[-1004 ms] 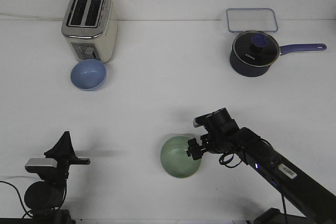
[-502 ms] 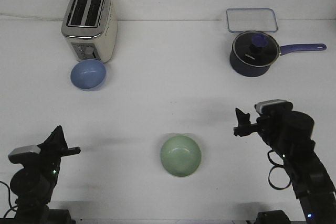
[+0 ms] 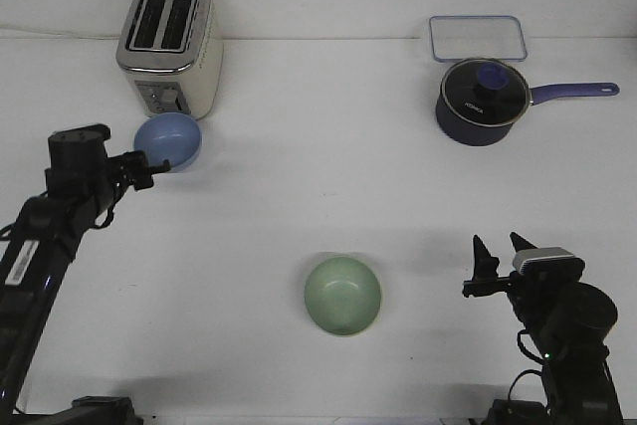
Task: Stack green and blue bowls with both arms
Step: 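Reach the left gripper to the rim of the light blue bowl, then grasp the blue bowl rim with the left gripper and lift it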
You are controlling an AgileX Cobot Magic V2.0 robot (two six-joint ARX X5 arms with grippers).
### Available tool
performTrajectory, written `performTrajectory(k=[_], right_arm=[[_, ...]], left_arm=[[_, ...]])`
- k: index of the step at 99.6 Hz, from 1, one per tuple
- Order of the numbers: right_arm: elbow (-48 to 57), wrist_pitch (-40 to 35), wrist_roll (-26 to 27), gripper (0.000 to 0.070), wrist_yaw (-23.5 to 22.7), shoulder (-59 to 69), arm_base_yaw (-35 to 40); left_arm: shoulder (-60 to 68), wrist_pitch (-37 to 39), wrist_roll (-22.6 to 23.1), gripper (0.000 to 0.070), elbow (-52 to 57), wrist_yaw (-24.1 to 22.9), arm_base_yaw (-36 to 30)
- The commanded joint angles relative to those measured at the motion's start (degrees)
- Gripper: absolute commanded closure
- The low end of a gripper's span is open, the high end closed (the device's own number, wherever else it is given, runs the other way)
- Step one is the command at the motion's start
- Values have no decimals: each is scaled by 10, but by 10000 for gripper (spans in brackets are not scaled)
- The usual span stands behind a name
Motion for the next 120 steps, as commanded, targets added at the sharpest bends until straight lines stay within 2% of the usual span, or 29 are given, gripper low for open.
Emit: performTrajectory(k=[1,27,40,55,90,93,97,108,111,120], right_arm=[[5,6,7,262,-1,3,-1],[5,10,9,262,-6,4,-1],[5,10,9,262,-6,4,-1],[5,9,9,262,-6,4,-1],[5,5,8,262,-6,4,-1],[5,5,8,262,-6,4,-1],[5,5,8,262,-5,4,-1],[5,5,8,262,-5,4,-1],[5,5,8,262,-5,4,-1],[5,6,6,262,-5,4,-1]], left_arm=[[43,-2,22,154,38,4,3],[178,-3,25,151,116,59,51],[233,3,25,150,132,69,76],[285,42,25,150,132,137,96],[374,77,23,165,163,143,100],[379,76,23,190,167,143,100],[384,75,23,285,169,142,100],[388,73,23,700,169,143,100],[388,74,23,681,169,143,100],[388,72,24,688,170,143,100]])
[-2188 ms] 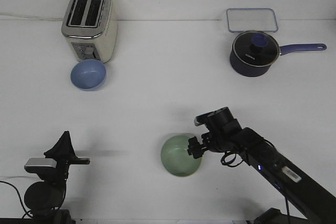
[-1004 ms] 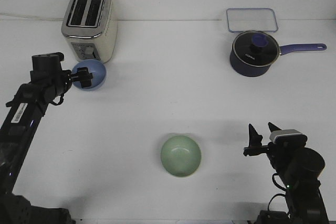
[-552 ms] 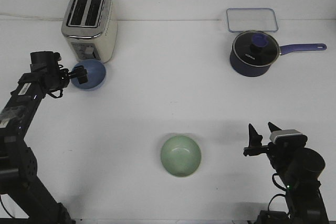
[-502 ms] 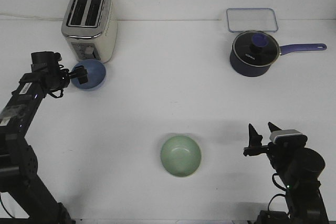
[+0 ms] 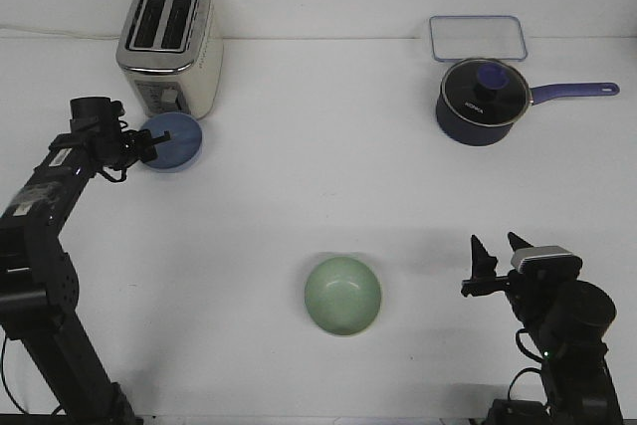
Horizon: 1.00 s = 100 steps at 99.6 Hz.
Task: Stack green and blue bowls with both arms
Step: 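Grasp the blue bowl rim with the left gripper and lift it, then carry the blue bowl over the green bowl and lower it inside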
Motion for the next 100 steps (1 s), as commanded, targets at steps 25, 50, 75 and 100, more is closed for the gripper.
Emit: performTrajectory(k=[25,50,75,100], right_arm=[[5,5,2,262,-1,2,-1],[5,5,2,262,-1,2,0],[5,5,2,262,-1,2,0],[5,7,2,262,-1,2,0]], left_arm=[[-14,-75,13,688,41,15,2],[-143,-174,35,688,40,59,2],[-271,-244,48,688,37,119,-51],[-376,-223,41,688,-61,126,-210]])
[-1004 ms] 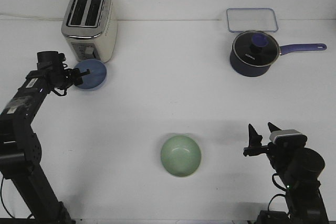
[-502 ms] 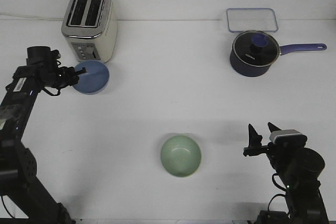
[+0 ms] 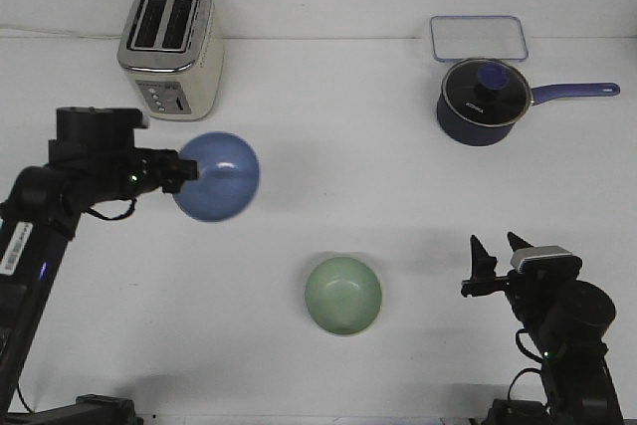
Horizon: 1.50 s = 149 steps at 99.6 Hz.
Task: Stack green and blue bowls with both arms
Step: 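Carry the blue bowl over the green bowl and lower it inside, then open the left gripper and withdraw it from the stacked bowls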
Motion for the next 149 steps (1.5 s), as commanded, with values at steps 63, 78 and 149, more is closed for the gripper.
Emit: performTrajectory(k=[63,78,149], right_arm=[[5,6,2,262,-3,2,0],[5,7,2,262,-3,2,0],[5,7,2,262,-1,2,0]], left_arm=[[93,232,-77,688,-183,-46,-358],[125,246,-75,688,-183,-47,-371],[-36,266,-14,162,-156,-188,-195]])
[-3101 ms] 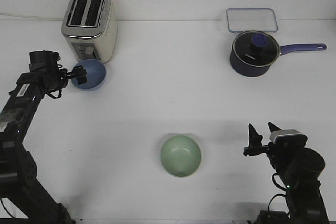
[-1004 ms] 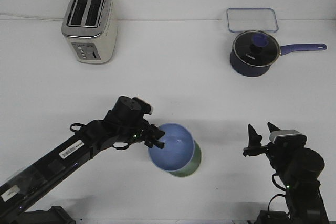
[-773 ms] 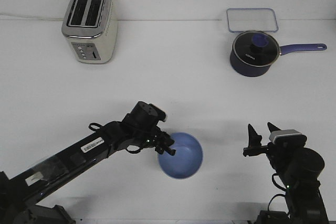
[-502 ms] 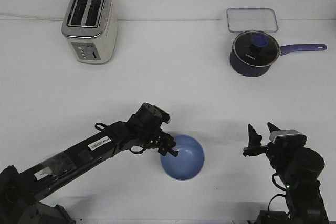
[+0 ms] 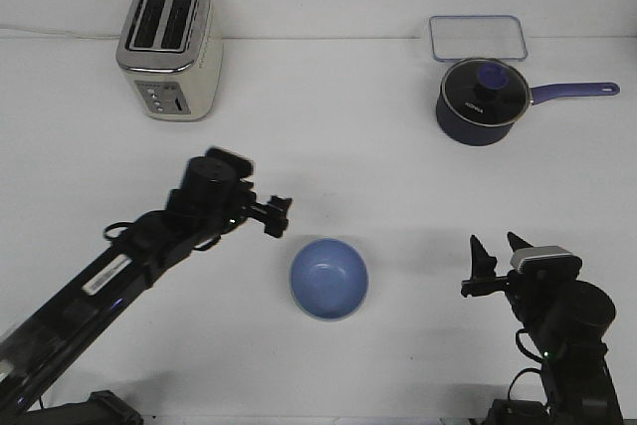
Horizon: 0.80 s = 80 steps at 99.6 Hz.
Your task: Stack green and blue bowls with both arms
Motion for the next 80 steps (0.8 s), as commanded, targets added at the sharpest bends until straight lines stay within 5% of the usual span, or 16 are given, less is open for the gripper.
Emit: performTrajectory(k=[1,30,42,49,60,67,80], right_arm=[[5,7,2,262,0,2,0],[5,9,2,262,2,2,0],[5,9,2,268,14,1,-1],[5,7,2,363,33,-7,-1],[4,5,1,700,57,-36,-1],[3,7,0,699,70,-60,-1],[3,16,-14,698,82,-107,-1]], left_arm=[[-27,4,23,162,12,2,28],[-152,6,57,165,11,-82,186],[-194,25,71,324,-28,-82,244],[-234,63,75,423,-86,-82,268],[-325,161,75,593,-222,-82,297],[-389,227,74,696,-311,-79,309],[-496,308,60,689,-441,-75,314]])
